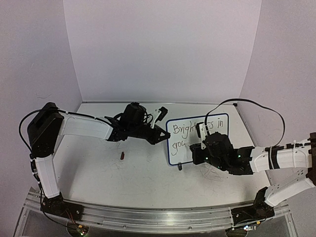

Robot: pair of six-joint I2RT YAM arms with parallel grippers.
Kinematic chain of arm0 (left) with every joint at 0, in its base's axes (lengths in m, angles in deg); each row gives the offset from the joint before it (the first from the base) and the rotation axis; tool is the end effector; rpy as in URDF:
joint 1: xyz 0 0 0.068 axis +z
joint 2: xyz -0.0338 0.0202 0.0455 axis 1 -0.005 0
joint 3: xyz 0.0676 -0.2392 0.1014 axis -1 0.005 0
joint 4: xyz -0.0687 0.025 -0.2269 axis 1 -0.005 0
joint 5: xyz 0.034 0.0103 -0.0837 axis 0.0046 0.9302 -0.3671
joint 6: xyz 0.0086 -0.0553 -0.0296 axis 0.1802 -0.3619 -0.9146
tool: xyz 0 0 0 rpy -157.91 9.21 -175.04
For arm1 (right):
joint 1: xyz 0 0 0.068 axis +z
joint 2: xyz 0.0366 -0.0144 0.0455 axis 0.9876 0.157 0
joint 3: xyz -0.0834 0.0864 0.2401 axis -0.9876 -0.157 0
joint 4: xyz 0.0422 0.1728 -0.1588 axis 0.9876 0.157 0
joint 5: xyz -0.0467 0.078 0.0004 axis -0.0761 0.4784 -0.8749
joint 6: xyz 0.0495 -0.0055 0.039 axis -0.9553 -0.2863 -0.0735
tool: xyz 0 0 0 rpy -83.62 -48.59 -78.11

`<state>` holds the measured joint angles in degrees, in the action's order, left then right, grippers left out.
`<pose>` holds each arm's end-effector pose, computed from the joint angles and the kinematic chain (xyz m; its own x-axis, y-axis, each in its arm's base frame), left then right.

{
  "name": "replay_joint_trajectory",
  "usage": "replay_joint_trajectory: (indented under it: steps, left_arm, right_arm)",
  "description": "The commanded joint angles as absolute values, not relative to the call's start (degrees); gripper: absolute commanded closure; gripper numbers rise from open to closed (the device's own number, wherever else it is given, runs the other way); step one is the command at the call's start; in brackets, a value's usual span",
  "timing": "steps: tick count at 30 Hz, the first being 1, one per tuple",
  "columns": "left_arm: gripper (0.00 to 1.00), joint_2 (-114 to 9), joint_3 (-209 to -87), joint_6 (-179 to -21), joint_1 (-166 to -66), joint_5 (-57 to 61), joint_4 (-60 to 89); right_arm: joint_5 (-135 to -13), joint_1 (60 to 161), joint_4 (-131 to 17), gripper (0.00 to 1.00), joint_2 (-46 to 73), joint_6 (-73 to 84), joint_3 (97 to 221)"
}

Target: Write a sentence on the whiteboard

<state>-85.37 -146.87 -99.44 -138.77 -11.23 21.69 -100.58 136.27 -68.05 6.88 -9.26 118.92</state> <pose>0.2602 -0.3274 0.2165 -0.4783 0.2837 -0.8311 0.8399 0.4241 -0.3387 0.1639 0.2085 0.2133 -0.4823 -0.0808 -0.8723 -0.4652 0.8673 0.1770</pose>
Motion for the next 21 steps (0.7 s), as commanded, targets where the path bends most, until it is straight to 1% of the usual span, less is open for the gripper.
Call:
replay_joint_trajectory:
  steps: [1, 21]
  left_arm:
    - [1.0, -85.7, -146.53, -95.5, -138.23, -4.28, 13.9]
    - [1.0, -85.63, -146.27, -95.42, -138.23, -4.28, 13.9]
  right_arm:
    - [-103.43, 136.05, -69.63, 1.0, 6.47, -9.4, 120.3]
    - [-104.2, 135.91, -70.19, 1.0, 5.58, -8.47, 121.51]
